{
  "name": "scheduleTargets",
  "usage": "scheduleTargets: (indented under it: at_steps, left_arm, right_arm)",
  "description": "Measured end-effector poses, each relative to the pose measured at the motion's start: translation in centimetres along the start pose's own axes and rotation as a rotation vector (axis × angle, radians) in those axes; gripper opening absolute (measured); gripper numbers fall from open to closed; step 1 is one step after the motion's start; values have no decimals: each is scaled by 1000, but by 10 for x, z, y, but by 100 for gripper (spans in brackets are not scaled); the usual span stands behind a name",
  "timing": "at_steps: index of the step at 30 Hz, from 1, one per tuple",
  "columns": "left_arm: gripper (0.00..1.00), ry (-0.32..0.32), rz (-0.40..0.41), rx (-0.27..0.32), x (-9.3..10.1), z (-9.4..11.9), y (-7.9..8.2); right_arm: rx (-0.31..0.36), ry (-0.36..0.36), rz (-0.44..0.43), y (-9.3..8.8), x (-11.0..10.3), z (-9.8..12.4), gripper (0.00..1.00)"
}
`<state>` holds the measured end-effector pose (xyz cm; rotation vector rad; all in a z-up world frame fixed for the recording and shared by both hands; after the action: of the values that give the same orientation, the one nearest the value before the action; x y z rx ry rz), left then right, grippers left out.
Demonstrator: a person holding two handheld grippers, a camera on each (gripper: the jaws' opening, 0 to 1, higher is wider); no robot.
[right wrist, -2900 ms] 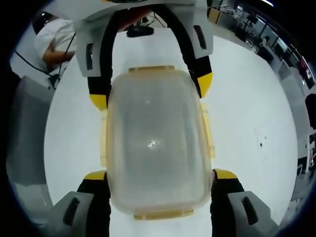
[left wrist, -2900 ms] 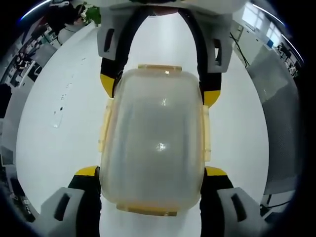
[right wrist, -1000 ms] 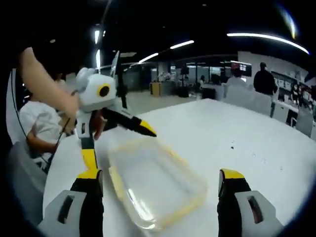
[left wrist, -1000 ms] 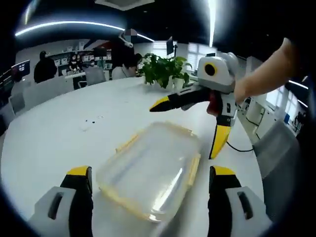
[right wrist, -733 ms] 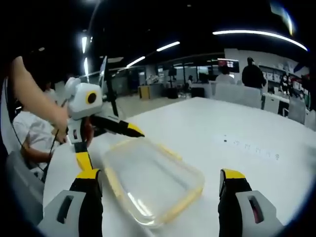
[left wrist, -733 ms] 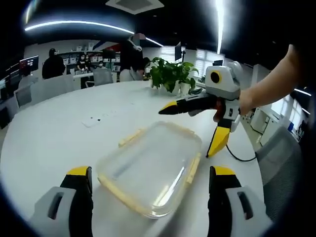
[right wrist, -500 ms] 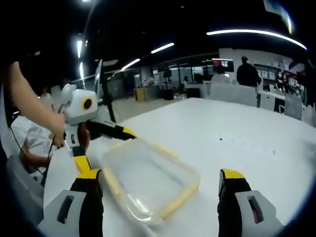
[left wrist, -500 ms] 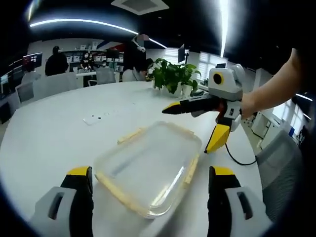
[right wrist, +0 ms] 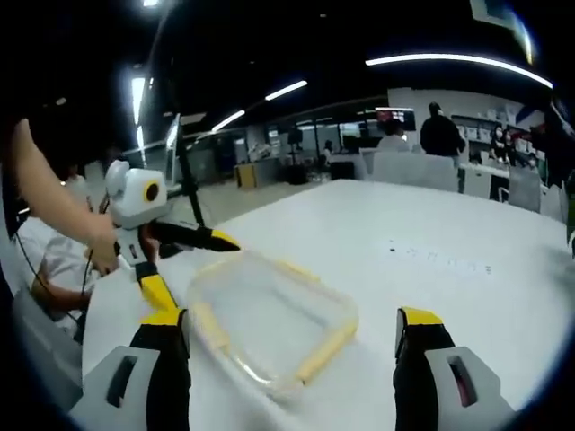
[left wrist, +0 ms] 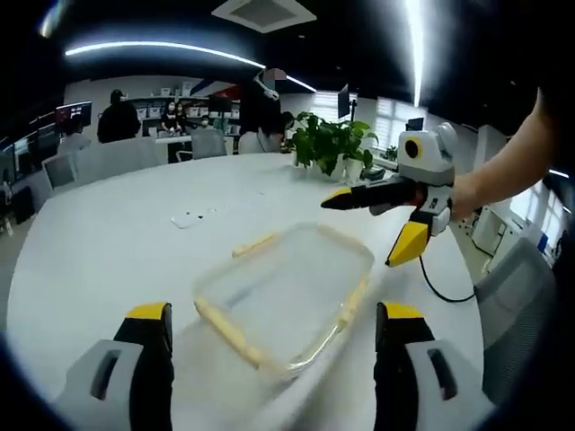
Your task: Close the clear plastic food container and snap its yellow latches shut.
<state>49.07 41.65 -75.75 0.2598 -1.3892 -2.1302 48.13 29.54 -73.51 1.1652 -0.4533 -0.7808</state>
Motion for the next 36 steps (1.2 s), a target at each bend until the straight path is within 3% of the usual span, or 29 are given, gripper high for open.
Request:
scheduleTargets:
  at_steps: [7, 36]
  left_arm:
    - [93, 32, 49, 44, 4, 9, 2]
    - [92, 104, 155, 67, 17, 42, -23]
  right_arm:
    - [14, -39, 5, 3, 2, 9, 93]
    - [25, -112, -61, -14, -10, 53, 92]
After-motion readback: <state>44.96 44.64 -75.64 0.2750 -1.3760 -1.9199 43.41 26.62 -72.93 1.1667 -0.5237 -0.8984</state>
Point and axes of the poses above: the point that each gripper's makers call its tool centre point, and the gripper's own axes: z roughly backward along the fingers, x roughly to its right, y roughly out of its top, the point moved 1 cm from there along z, roughly backward along the fingers, and after that the axes turned 3 degrees about z, right-handed, at the moved point
